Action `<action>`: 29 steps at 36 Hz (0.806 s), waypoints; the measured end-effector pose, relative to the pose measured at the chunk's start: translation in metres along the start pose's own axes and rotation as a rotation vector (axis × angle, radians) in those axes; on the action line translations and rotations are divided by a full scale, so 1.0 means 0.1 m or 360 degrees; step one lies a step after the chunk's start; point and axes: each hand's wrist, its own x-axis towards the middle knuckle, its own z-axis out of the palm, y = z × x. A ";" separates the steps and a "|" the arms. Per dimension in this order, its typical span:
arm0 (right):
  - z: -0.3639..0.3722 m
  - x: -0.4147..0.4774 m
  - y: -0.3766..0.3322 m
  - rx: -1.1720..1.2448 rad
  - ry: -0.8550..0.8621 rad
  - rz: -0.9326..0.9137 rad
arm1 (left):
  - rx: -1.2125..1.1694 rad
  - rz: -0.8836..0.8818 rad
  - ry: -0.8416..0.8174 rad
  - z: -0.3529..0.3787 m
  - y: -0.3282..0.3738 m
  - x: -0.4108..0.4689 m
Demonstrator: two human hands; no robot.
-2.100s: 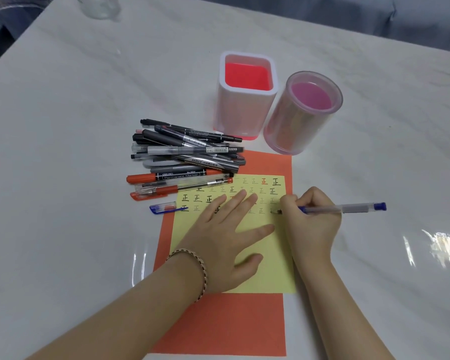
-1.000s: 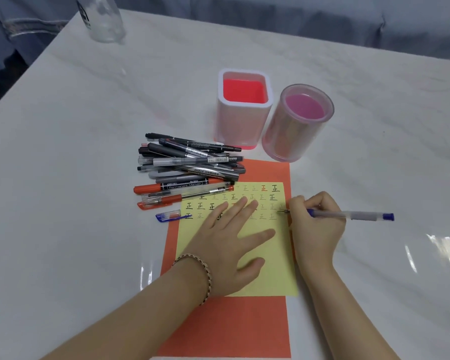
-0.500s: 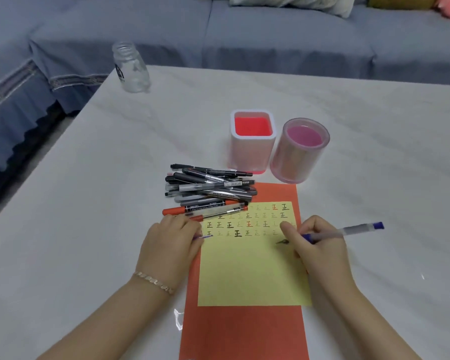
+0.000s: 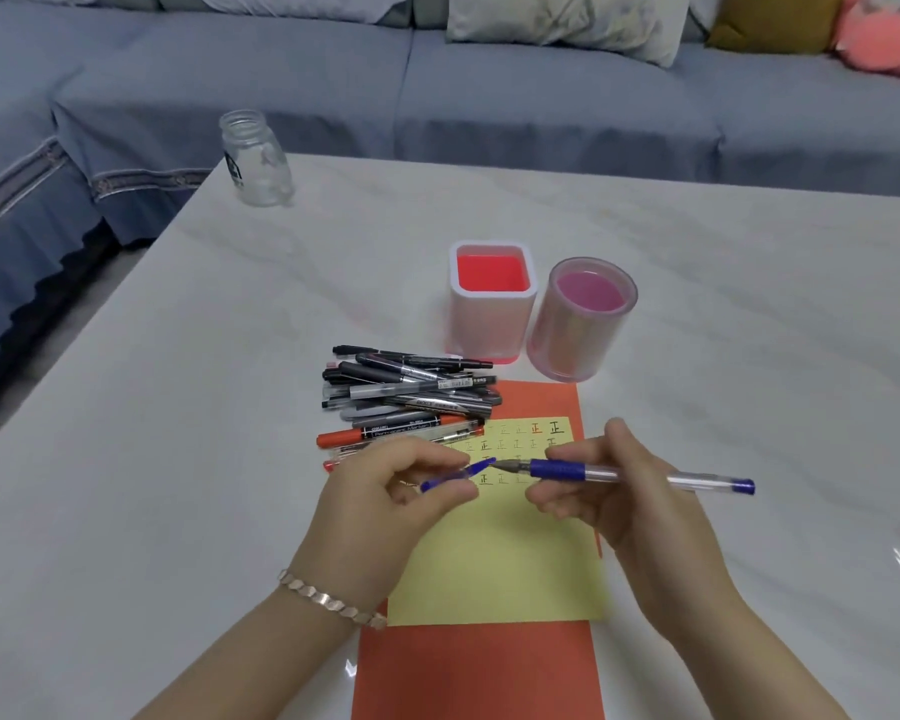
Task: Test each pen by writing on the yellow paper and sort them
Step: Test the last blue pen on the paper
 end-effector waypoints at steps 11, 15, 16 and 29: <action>0.02 -0.07 -0.10 -0.0187 0.0031 -0.0165 | 0.0014 0.0192 -0.0072 0.01 0.16 -0.02; 0.02 -0.07 -0.07 -0.0279 0.0038 -0.0185 | 0.0156 0.0285 -0.0125 0.00 0.11 -0.01; 0.03 -0.07 -0.07 -0.0301 0.0026 -0.0184 | 0.0222 0.0339 -0.0163 0.00 0.10 -0.01; 0.03 0.00 0.01 -0.0285 -0.0128 -0.0406 | 0.0235 0.0170 -0.0685 -0.01 0.32 0.17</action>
